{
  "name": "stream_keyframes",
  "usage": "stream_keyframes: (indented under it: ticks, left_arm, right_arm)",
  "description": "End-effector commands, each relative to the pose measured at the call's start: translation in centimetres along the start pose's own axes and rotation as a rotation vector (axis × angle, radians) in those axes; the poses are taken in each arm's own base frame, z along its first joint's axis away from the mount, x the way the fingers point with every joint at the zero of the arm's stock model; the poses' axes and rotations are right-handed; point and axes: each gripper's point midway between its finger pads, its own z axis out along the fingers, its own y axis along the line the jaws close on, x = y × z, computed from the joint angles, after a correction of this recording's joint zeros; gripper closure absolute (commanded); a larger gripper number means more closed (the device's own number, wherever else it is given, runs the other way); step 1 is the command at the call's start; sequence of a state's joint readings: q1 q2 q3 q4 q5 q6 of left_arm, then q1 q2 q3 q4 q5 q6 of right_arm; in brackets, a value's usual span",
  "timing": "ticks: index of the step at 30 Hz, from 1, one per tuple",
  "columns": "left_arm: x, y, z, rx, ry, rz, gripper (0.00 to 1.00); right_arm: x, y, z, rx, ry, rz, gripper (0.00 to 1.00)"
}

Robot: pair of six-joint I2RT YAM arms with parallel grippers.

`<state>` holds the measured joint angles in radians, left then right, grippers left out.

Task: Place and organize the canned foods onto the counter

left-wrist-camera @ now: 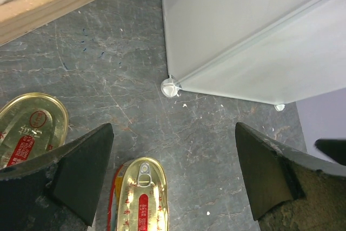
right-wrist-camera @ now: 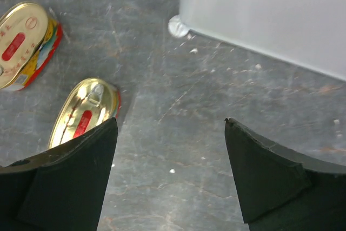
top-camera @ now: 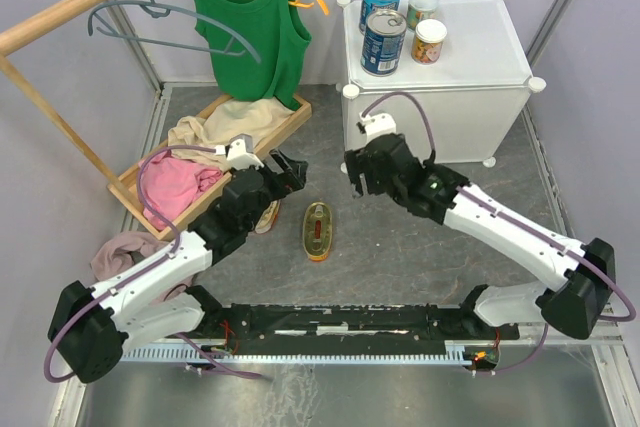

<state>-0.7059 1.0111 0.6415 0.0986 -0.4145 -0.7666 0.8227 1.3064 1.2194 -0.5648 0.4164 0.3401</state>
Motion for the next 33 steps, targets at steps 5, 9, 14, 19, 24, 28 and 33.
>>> stream_keyframes:
  ticks: [5,9,14,19,24,28,33]
  left_arm:
    - [-1.1,1.4,-0.3,-0.041,-0.062,-0.003,0.01]
    - [-0.7,1.4,-0.3,-0.044,-0.039,-0.007,0.01]
    - [-1.9,0.9,-1.8,-0.033,-0.032,-0.002,0.01]
    - [-2.6,1.3,-3.4,-0.042,-0.033,-0.001,0.01]
    - [-2.5,2.0,-4.2,-0.061,-0.02,0.021,0.01]
    - [-2.7,2.0,-4.3,-0.063,-0.018,0.034,0.01]
    - [-2.7,2.0,-4.4,-0.054,-0.025,0.027,0.01]
  right_arm:
    - [2.2,6.6,0.4,-0.104,-0.063,0.141,0.12]
    - [4.5,8.6,1.6,-0.111,-0.029,0.149,0.1]
    - [7.4,10.5,3.2,-0.118,0.018,0.169,0.08]
    - [9.6,12.3,4.6,-0.101,0.074,0.184,0.05]
    - [9.9,13.2,5.2,-0.069,0.064,0.207,0.03]
    - [10.1,13.2,5.6,-0.022,0.067,0.209,0.01]
    - [10.8,12.8,5.9,0.025,0.083,0.195,0.01]
